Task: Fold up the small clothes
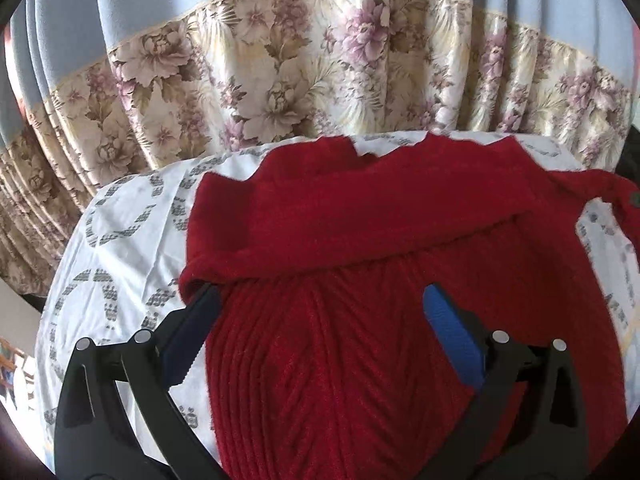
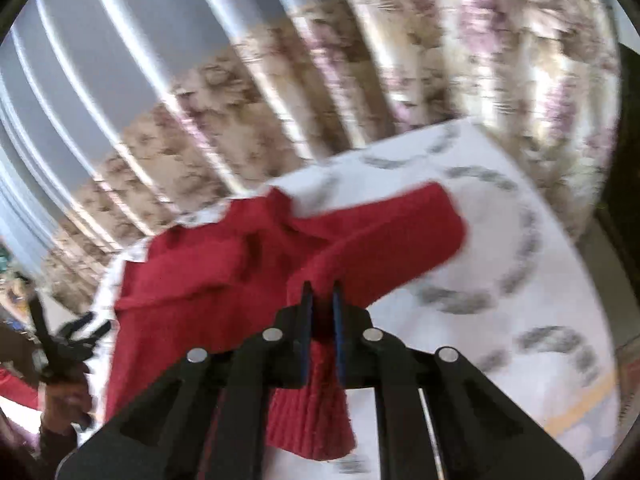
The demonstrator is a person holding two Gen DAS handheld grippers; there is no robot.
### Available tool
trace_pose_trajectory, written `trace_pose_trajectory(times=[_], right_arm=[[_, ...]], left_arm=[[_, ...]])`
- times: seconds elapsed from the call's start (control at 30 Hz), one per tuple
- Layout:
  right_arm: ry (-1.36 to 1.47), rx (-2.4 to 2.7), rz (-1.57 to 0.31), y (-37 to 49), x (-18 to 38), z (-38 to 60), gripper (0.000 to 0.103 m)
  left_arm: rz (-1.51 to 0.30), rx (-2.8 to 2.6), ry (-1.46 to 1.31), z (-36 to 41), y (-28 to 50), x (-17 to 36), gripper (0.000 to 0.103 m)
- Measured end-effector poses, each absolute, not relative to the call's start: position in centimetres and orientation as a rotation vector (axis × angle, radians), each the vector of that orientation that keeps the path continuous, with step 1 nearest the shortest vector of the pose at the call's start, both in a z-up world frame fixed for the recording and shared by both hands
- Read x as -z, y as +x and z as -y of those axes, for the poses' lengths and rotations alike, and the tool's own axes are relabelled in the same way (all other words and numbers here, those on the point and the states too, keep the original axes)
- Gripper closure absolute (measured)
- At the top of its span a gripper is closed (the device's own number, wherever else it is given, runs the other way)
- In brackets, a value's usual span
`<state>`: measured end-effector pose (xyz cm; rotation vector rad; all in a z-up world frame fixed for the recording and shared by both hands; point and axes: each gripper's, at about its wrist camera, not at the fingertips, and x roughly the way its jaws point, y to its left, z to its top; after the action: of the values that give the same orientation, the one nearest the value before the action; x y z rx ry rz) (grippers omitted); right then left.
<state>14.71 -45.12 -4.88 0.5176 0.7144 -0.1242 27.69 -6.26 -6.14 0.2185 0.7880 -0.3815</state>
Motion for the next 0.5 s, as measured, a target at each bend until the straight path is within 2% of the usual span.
trace_pose_trajectory(times=[0.3, 0.5], right_arm=[[0.552, -0.08, -0.726, 22.8, 3.3, 31.4, 0.094], [0.495, -0.132, -0.671, 28.4, 1.8, 23.0, 0.094]], left_arm=[[-0.769, 0.475, 0.175, 4.9, 27.5, 5.0, 0.003], [-0.783, 0.392, 0.055, -0.1, 30.0, 4.3, 0.003]])
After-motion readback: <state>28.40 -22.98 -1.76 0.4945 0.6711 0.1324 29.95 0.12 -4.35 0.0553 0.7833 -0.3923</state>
